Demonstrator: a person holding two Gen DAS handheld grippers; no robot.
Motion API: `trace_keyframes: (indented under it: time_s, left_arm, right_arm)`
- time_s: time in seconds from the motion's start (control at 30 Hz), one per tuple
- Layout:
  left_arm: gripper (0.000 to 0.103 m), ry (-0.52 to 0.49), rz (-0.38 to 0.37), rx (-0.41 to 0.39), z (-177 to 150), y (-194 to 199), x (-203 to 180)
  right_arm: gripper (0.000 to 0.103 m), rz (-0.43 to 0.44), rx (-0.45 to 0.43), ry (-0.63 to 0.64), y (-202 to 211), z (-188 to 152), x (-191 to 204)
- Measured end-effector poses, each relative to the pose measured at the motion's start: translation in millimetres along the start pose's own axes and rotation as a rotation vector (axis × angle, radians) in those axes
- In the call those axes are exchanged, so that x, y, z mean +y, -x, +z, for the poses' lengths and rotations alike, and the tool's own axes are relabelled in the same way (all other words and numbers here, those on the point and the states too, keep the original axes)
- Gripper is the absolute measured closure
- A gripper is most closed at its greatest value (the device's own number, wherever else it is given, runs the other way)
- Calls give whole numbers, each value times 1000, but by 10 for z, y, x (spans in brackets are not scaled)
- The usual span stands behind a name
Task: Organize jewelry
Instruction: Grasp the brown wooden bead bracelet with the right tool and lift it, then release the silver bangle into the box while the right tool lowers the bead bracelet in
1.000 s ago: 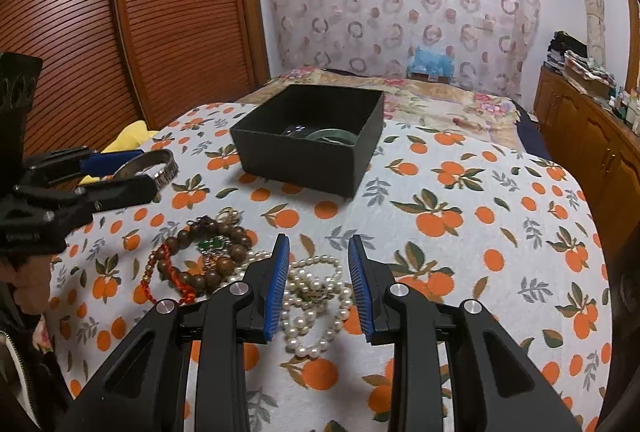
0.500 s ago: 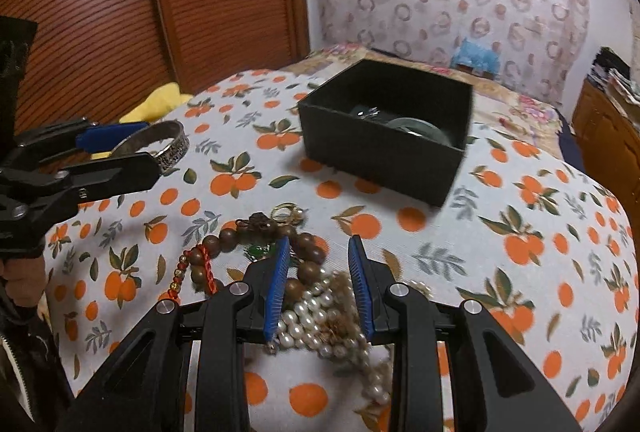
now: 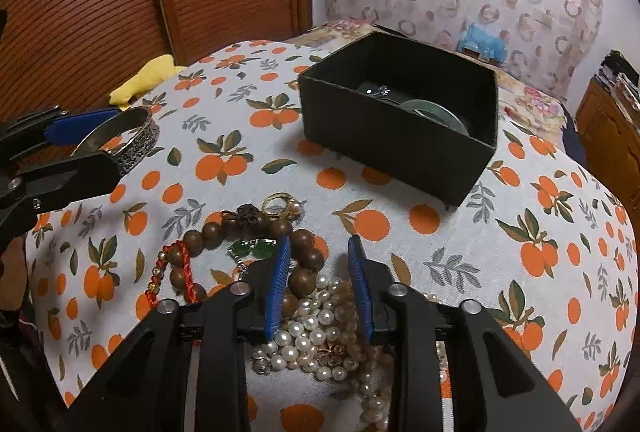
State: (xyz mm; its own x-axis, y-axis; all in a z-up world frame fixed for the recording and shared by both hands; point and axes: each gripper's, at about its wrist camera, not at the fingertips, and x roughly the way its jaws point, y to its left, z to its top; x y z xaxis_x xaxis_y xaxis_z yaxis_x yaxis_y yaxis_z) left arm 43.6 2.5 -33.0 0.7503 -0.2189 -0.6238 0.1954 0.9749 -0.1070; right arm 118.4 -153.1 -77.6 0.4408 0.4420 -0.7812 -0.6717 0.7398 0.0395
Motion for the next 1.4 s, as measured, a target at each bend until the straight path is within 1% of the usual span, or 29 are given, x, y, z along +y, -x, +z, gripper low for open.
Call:
trace_keyframes:
  time_s: [0.13,0.23,0.37,0.67,0.87,1.1,1.3,1.4]
  left_arm:
    - [47,5,1,4,-21,-8,-3]
    - [47,6,1,3,-36,-8,-2]
    - [47,4,3,3,-35,-8,3]
    - [47,-1,0,-1,-15,17,-9]
    - [47,-7,2,-1,46,-1,-29]
    - [47,-32,4,-5,161,-69,-65]
    - [47,-63,-4,-12,378,-191,-113]
    - [47,-88,5,-9,507,-304,-148]
  right_arm:
    - [88,0,-2,29,26,-21,59]
    - [88,21,-52,19,165,-17,64]
    - [88,14,-128,20,446,45,84]
    - [88,-8,-217,32,868,213,39]
    - [88,-13,-246,22,1010,297,-64]
    - [88,-66,-270,24,1118,446,-179]
    - [88,-111,-290,18,1148,609,-401]
    - [88,-144,-292,31,1143,673,-497]
